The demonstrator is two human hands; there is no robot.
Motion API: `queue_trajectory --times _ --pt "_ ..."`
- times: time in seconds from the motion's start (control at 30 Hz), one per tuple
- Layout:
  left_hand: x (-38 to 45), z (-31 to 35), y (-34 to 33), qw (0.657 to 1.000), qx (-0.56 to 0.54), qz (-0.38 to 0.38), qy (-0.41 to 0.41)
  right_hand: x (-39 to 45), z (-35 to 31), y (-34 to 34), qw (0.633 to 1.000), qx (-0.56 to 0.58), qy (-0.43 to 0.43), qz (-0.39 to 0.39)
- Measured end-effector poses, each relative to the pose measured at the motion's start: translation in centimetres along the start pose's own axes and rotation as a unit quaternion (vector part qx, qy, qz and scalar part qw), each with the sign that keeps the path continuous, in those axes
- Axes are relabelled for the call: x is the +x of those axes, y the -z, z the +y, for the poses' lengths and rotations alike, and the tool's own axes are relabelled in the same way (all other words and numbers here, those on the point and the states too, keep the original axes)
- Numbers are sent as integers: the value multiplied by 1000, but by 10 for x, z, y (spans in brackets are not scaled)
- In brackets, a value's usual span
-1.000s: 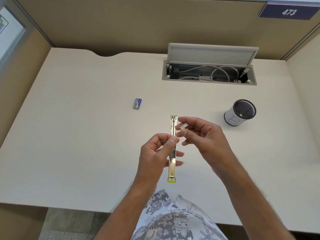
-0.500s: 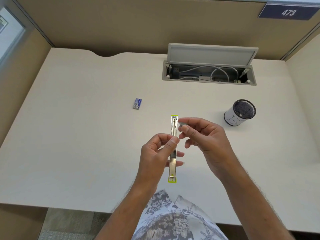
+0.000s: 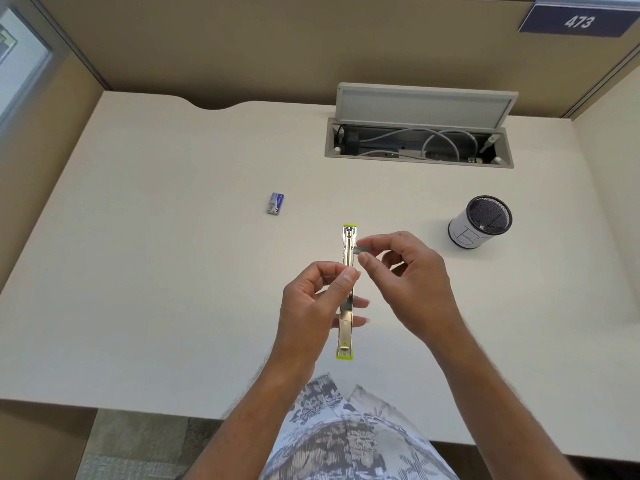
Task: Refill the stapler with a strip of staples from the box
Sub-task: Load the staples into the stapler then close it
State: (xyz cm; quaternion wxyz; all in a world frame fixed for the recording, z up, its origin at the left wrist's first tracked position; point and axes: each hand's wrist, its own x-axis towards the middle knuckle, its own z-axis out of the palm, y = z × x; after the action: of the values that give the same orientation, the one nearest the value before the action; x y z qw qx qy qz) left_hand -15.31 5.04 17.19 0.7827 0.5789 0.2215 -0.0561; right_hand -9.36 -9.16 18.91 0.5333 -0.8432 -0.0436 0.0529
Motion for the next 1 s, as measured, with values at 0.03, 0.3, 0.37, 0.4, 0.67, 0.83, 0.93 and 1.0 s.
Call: queue_trajectory --times 0.03,0.3,0.37,0.4,0.67,0.83,0.93,1.0 --pt "-1 0 0 1000 -3 -1 0 -1 0 -1 1000 -25 15 7" --pt "-3 1 0 1000 -3 -3 -10 -3 -5 -2 992 -90 79 -45" --pt "-3 1 0 1000 -4 -4 -9 -3 -5 -1 990 -99 85 -51" --pt "-3 1 0 1000 -4 -5 -9 -3 -6 -1 990 -102 85 -52" --pt "-4 2 -1 1000 2 -7 -8 2 -3 1 997 -40 39 -44" --pt "-4 2 -1 1000 5 -11 -10 1 -3 1 997 -47 43 -42" --pt "-4 3 -2 1000 4 -10 -7 0 -3 1 998 -39 45 -36" --pt "-4 3 -1 1000 4 -10 -6 -1 -4 2 998 -22 40 -34"
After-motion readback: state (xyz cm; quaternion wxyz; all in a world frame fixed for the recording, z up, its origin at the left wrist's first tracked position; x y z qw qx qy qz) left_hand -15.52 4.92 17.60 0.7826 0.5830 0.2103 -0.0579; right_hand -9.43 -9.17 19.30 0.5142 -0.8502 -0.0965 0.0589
